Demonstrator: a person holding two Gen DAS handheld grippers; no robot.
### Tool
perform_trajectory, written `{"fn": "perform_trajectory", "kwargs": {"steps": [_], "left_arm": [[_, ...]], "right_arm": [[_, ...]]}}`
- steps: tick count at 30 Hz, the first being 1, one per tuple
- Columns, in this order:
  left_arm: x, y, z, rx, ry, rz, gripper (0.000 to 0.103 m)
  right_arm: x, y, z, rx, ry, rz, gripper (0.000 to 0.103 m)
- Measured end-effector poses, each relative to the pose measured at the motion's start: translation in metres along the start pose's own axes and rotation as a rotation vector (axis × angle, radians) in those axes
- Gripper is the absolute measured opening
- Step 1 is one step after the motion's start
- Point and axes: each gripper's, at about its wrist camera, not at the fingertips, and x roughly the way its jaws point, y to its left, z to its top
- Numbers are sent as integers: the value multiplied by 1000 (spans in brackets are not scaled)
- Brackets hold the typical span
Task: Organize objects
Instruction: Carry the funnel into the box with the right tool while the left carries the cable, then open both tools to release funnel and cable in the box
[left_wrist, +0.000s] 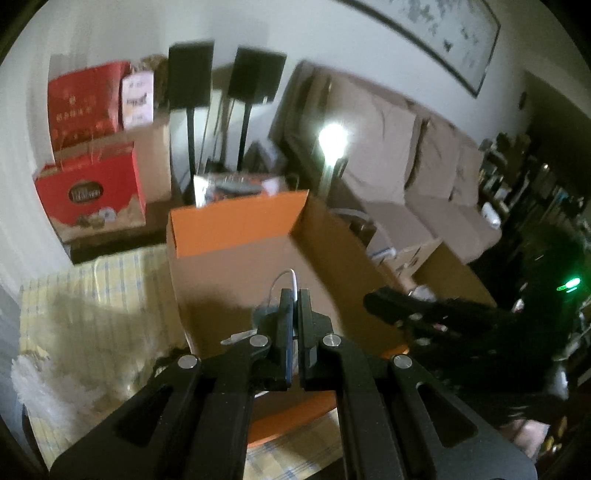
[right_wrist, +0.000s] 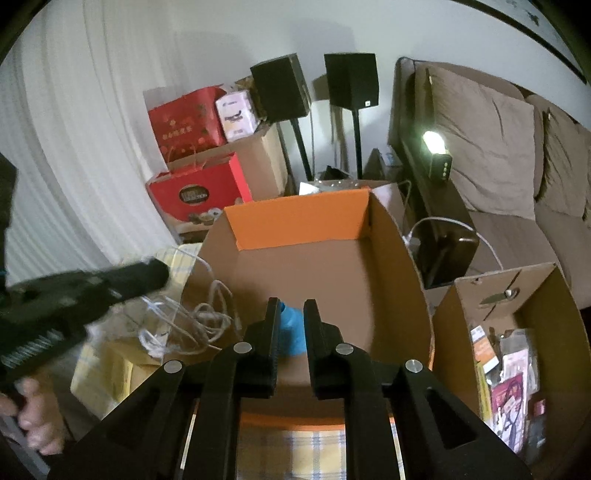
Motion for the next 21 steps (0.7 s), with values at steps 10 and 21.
{"fn": "perform_trajectory", "kwargs": {"steps": [10, 21], "left_arm": [[6, 12, -13, -5, -12, 115, 57], [-15, 38, -23, -4, -83, 224, 89]], "right_arm": [[7, 3, -6, 13, 10, 0, 18], [-5, 11, -1, -26, -53, -62, 75]]}}
